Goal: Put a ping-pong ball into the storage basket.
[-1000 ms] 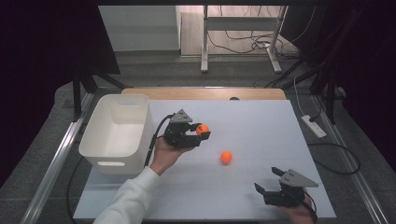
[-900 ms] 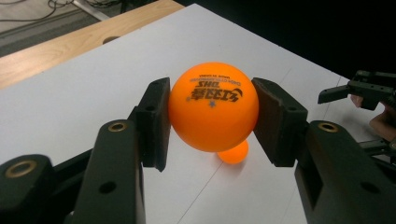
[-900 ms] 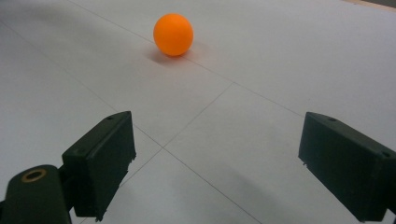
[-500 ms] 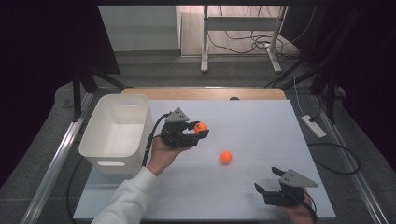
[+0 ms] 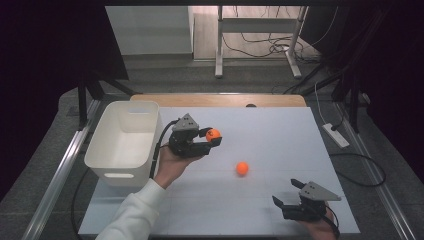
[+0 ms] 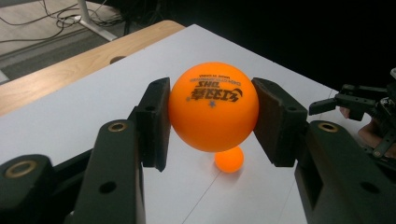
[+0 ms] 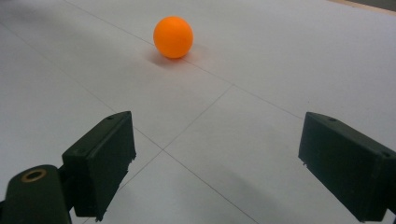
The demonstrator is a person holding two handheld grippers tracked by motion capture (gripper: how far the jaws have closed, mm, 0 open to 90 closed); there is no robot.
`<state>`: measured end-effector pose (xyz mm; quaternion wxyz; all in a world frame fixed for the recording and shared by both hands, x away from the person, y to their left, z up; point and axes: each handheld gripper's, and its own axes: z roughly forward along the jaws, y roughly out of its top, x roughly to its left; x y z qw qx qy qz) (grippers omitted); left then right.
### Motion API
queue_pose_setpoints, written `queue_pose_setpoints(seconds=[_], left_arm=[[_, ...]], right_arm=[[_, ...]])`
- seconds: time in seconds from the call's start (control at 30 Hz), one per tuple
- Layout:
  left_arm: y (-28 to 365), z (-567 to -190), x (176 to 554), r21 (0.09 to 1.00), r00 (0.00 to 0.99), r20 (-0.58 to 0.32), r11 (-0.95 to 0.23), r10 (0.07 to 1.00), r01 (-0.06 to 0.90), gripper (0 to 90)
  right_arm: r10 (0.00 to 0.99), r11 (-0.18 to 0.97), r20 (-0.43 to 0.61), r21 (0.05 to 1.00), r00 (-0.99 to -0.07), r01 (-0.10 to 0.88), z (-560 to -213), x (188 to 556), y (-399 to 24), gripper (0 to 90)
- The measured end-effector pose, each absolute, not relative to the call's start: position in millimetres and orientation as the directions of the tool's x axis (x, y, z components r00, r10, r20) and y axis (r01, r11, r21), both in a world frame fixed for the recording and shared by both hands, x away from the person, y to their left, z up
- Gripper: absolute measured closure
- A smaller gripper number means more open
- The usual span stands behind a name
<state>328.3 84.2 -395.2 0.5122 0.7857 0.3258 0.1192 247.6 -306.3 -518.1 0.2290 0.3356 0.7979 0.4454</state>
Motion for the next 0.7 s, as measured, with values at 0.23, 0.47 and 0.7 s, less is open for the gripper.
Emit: queue_pose_setpoints(seconds=[0.23,0.47,0.7], left_arm=[[87.7,-392.1,326.5,0.889,0.756,-0.147,-0.250,0.637,0.384,50.3],[92.6,-389.4,325.0,0.895,0.755,-0.146,-0.240,0.639,0.377,50.3],[99.9,-385.1,322.4,0.900,0.747,-0.142,-0.229,0.649,0.370,50.3]], right_arm=[[0.742,0.379,-0.069,0.864,-0.667,0.332,-518.1,247.6,-306.6,10.6],[0.742,0.379,-0.066,0.863,-0.667,0.335,-518.4,247.7,-306.5,10.7],[0.742,0.381,-0.069,0.862,-0.667,0.334,-518.8,248.5,-306.2,10.7]])
